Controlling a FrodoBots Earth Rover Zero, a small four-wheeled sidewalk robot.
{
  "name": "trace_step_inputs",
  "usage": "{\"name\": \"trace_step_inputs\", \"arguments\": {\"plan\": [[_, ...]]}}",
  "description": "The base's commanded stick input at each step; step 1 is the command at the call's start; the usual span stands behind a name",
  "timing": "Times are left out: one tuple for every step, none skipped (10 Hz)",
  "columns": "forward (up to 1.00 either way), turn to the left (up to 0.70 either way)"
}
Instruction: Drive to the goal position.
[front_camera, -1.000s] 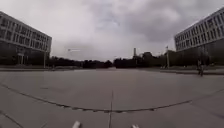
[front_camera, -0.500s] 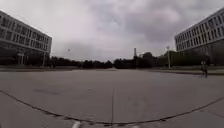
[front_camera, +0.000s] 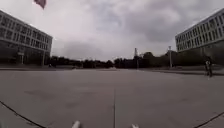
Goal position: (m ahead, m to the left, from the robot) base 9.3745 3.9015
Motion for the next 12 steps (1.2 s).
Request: {"name": "trace_step_inputs", "arguments": {"plan": [[0.7,0.0],[0.7,0.0],[0.7,0.0],[0.7,0.0],[0.7,0.0],[0.7,0.0],[0.7,0.0],[0.7,0.0],[0.7,0.0],[0.7,0.0],[0.7,0.0],[0.7,0.0]]}}
